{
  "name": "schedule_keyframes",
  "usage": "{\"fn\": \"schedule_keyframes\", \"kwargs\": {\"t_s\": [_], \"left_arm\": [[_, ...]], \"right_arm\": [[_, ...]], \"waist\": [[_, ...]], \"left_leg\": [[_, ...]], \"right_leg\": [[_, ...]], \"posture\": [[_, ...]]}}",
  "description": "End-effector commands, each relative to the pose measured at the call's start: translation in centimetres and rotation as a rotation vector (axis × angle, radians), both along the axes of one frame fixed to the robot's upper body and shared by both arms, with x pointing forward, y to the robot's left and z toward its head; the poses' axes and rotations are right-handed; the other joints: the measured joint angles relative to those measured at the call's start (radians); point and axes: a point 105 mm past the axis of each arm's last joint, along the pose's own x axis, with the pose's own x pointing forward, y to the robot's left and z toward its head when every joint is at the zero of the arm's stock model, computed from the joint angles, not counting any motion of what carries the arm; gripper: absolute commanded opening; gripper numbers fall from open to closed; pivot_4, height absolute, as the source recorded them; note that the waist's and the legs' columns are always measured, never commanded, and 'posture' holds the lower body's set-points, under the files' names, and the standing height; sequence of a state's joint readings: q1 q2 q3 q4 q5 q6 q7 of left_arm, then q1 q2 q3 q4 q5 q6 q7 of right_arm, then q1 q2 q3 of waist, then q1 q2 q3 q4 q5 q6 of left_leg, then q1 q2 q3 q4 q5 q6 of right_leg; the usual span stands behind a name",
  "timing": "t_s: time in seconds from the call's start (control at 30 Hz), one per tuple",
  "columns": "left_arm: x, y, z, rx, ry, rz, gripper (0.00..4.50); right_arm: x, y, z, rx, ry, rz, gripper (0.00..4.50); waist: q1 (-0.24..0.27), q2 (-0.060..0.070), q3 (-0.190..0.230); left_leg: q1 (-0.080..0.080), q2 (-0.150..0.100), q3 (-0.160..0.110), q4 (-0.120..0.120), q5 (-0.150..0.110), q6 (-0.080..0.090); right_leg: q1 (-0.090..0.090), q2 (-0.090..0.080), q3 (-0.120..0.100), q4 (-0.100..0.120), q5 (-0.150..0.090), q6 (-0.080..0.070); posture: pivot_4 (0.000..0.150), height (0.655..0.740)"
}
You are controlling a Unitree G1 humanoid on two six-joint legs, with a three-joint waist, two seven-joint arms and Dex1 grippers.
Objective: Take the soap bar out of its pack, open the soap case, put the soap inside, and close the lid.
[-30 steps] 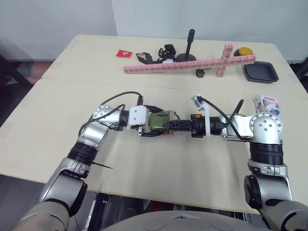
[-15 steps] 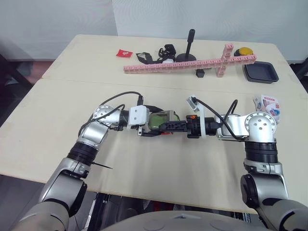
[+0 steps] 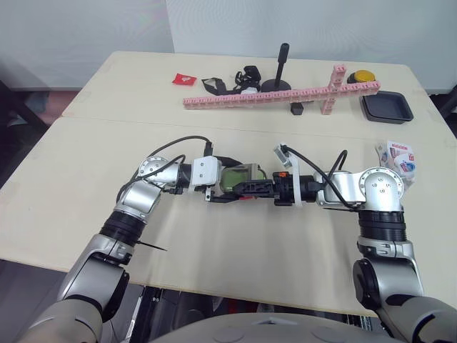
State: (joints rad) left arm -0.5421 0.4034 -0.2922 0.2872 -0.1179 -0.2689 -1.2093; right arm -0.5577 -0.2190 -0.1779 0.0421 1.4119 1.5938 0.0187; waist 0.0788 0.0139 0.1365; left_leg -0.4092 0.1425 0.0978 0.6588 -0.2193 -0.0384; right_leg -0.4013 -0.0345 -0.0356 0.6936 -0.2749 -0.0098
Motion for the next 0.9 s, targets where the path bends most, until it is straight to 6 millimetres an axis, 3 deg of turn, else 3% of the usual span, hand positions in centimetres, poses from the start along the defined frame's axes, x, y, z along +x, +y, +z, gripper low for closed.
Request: {"fn": "schedule_keyframes", "kwargs": {"t_s": [0.03,0.13,0.73,0.8,0.9], "left_arm": [[-0.1,-0.3,1.4,-0.030,-0.050,-0.015,3.48],[-0.1,-0.3,1.4,-0.032,-0.050,-0.013,3.48],[0.9,0.0,2.0,-0.053,-0.061,0.014,3.48],[1.0,0.0,2.1,-0.056,-0.052,0.012,4.50],[1.0,0.1,2.2,-0.058,-0.040,0.004,4.50]], "right_arm": [[0.4,0.0,1.2,0.041,-0.028,-0.009,3.05],[0.5,-0.1,1.0,0.025,-0.031,-0.017,2.13],[0.1,-0.4,1.1,0.012,-0.067,0.013,2.12],[0.0,-0.4,1.1,0.013,-0.071,0.017,2.12],[0.0,-0.4,1.2,0.014,-0.074,0.021,2.12]], "waist": [[0.000,0.000,0.000],[0.000,0.000,0.000],[0.000,0.000,0.000],[0.000,0.000,0.000],[0.000,0.000,0.000]], "left_leg": [[0.000,0.000,0.000,0.000,0.000,0.000],[0.000,0.000,0.000,0.000,0.000,0.000],[0.000,0.000,0.000,-0.001,0.000,-0.001],[0.000,0.000,0.000,-0.001,0.000,-0.001],[0.000,0.000,0.000,-0.001,0.001,-0.001]], "right_leg": [[0.000,0.000,0.000,0.000,0.000,0.000],[0.000,0.000,0.000,0.000,0.000,0.000],[0.000,0.000,0.000,-0.001,0.000,0.001],[0.000,0.000,0.000,-0.001,0.000,0.001],[0.000,0.000,0.000,-0.001,0.000,0.001]], "posture": [[0.150,0.7330],[0.150,0.7330],[0.150,0.7330],[0.150,0.7330],[0.150,0.7330]]}}
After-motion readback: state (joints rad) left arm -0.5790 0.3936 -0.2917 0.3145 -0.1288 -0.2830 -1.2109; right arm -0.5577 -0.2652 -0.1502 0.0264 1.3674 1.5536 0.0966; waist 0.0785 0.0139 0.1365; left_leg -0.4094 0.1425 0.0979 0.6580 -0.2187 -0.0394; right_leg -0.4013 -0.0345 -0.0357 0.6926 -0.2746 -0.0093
